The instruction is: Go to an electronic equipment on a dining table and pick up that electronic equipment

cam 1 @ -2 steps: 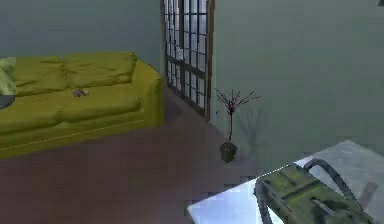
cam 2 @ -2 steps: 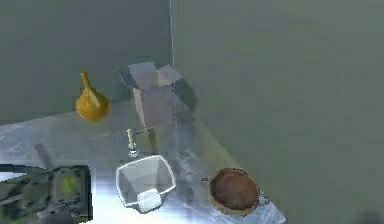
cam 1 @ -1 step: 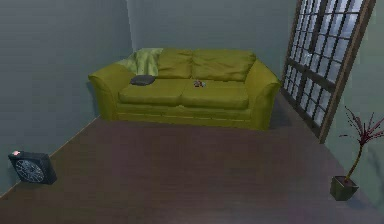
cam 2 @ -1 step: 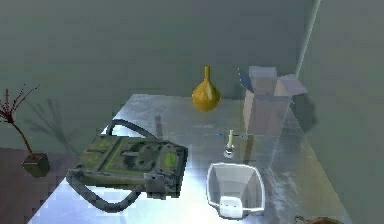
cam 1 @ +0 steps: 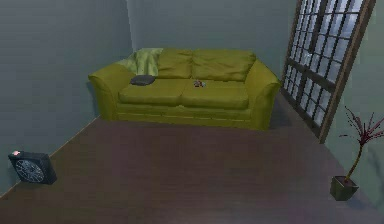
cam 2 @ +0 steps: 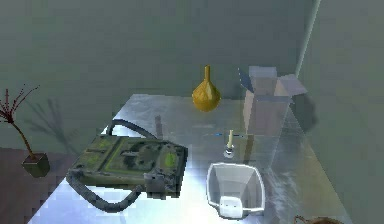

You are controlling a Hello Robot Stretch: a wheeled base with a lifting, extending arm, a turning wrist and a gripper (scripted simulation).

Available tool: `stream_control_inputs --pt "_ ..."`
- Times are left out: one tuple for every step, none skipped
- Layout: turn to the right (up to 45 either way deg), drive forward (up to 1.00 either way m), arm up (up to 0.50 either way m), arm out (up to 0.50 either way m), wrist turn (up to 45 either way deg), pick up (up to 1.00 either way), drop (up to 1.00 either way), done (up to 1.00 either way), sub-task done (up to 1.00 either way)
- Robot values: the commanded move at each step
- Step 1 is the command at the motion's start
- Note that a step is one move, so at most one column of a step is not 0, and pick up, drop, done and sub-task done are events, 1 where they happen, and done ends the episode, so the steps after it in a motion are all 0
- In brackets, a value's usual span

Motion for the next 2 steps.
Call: stream_control_inputs --pt "0.0 0.00 0.32 0.00 0.0 0.00 0.00 0.00 0.00" --pt "0.0 0.00 0.00 0.20 0.0 0.00 0.00 0.00 0.00"
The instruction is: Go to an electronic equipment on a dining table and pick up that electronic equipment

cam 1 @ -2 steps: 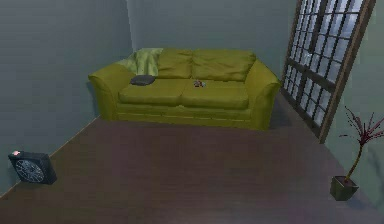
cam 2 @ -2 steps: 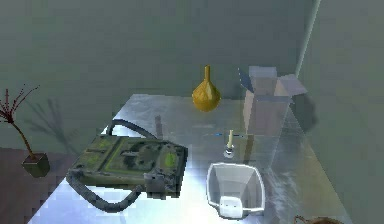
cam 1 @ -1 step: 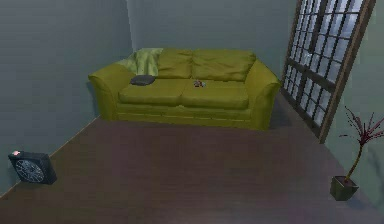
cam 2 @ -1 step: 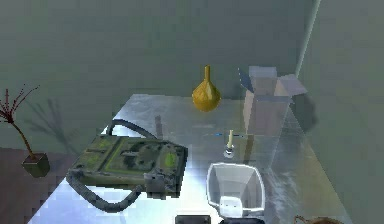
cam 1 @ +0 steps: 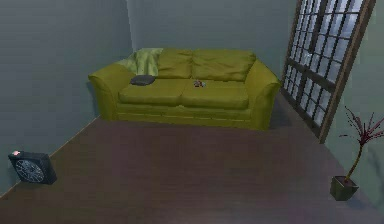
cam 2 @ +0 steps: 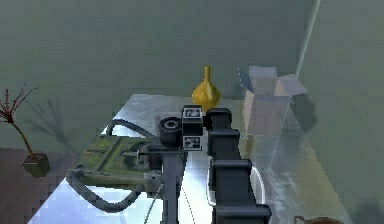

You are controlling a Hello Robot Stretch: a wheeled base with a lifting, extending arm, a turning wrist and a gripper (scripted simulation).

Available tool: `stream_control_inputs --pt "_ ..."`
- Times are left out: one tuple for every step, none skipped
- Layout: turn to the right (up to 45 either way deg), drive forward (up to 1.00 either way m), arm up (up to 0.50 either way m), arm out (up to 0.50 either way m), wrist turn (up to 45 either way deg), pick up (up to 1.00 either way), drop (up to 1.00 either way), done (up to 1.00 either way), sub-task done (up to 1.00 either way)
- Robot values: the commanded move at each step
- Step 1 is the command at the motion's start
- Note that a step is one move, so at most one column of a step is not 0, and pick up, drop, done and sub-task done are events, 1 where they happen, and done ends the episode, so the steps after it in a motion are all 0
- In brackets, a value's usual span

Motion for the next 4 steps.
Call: stream_control_inputs --pt "0.0 0.00 0.00 0.00 45.0 0.00 0.00 0.00 0.00" --pt "0.0 0.00 0.00 0.00 45.0 0.00 0.00 0.00 0.00" --pt "0.0 0.00 0.00 0.00 45.0 0.00 0.00 0.00 0.00" --pt "0.0 0.00 0.00 0.00 24.0 0.00 0.00 0.00 0.00"
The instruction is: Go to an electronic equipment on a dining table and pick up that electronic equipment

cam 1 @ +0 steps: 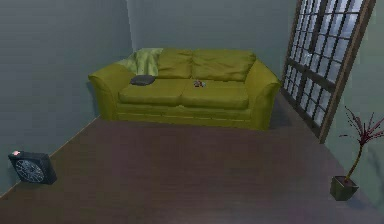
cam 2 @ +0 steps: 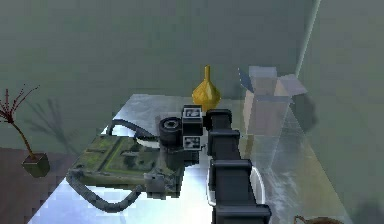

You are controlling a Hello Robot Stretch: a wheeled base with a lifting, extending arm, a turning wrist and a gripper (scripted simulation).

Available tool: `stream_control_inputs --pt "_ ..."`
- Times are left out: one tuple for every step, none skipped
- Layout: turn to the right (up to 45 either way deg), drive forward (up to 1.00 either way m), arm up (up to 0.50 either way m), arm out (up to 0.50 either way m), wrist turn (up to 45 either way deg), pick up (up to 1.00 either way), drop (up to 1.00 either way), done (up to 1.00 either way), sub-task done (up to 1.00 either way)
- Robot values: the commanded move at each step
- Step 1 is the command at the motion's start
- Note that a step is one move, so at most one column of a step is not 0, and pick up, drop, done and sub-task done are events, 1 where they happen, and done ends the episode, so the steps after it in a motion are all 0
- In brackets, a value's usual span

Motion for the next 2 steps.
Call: stream_control_inputs --pt "0.0 0.00 -0.30 0.00 0.0 0.00 0.00 0.00 0.00" --pt "0.0 0.00 0.00 0.00 0.0 1.00 0.00 0.00 0.00"
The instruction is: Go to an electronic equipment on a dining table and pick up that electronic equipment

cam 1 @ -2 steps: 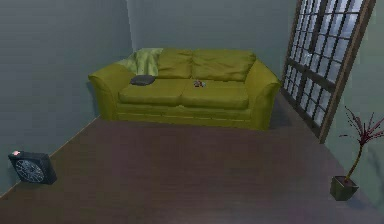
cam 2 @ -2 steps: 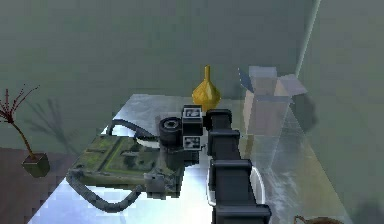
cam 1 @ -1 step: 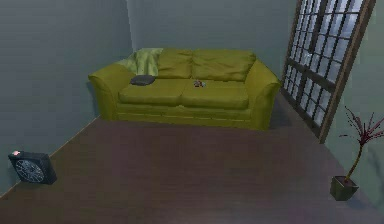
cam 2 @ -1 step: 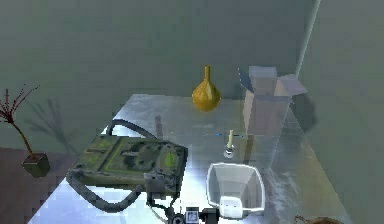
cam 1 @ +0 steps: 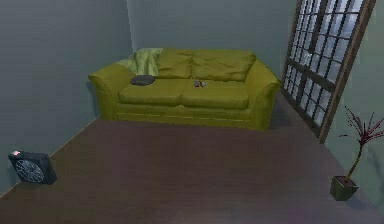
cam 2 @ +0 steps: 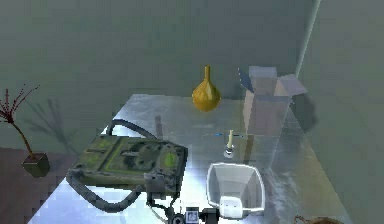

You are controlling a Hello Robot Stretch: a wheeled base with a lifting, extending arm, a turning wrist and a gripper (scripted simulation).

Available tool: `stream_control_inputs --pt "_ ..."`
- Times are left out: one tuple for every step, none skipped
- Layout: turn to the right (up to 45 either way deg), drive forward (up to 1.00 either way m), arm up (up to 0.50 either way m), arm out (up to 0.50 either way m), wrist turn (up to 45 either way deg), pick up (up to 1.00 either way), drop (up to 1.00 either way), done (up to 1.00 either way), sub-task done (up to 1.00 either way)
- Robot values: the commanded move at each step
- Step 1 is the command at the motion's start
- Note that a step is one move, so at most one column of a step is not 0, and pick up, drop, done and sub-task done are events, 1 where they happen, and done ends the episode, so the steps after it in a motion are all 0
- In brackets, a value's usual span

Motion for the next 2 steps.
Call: stream_control_inputs --pt "0.0 0.00 0.10 0.00 0.0 0.00 0.00 0.00 0.00" --pt "0.0 0.00 0.00 0.00 0.0 0.00 0.00 1.00 0.00"
